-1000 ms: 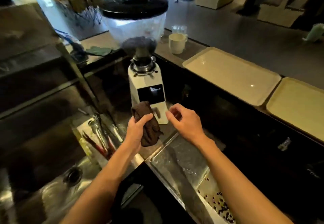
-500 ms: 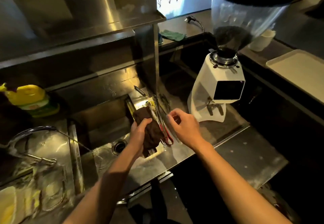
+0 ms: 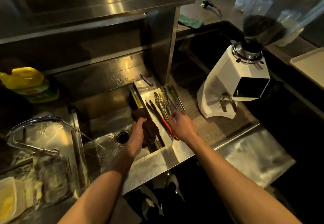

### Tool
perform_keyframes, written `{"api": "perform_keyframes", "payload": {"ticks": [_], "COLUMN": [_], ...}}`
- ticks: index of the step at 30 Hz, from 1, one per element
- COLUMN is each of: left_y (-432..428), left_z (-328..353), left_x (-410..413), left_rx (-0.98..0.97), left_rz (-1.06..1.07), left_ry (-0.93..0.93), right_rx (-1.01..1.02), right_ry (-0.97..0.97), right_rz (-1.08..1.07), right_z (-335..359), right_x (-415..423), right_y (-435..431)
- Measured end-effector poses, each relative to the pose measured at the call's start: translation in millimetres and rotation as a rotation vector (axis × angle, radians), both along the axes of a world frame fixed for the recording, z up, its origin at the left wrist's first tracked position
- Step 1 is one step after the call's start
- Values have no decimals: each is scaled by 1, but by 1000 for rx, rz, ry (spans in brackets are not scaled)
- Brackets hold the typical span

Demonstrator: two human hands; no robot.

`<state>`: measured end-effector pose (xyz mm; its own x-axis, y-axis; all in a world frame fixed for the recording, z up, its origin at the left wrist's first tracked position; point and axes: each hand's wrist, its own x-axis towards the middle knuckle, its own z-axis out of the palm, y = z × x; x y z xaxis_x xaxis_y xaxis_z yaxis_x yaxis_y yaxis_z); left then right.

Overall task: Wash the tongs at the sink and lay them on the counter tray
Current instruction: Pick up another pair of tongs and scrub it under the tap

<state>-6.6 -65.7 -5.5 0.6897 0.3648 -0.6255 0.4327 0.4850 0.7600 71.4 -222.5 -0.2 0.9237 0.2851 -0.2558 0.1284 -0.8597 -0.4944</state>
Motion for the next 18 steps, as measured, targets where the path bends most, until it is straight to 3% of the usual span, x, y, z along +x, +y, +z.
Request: {"api": "perform_keyframes", "payload": {"ticks": [5, 9, 14, 18], "left_y": [6, 14, 21, 27], "left_z": [-15, -33, -45, -56], "left_x": [15, 31, 51, 66], "left_rx": [-130, -72, -112, -79], "left_rz": [55, 130, 179, 118], "left_ry": [127, 190, 227, 230], "right_rx": [-162, -244, -188, -318], "right_ry": [97, 95, 54, 69], "right_rz": [63, 109, 142, 180], "right_z": [-33, -60, -81, -95], "right_x": [32, 50, 70, 91], "right_y": [18, 32, 42, 51]}}
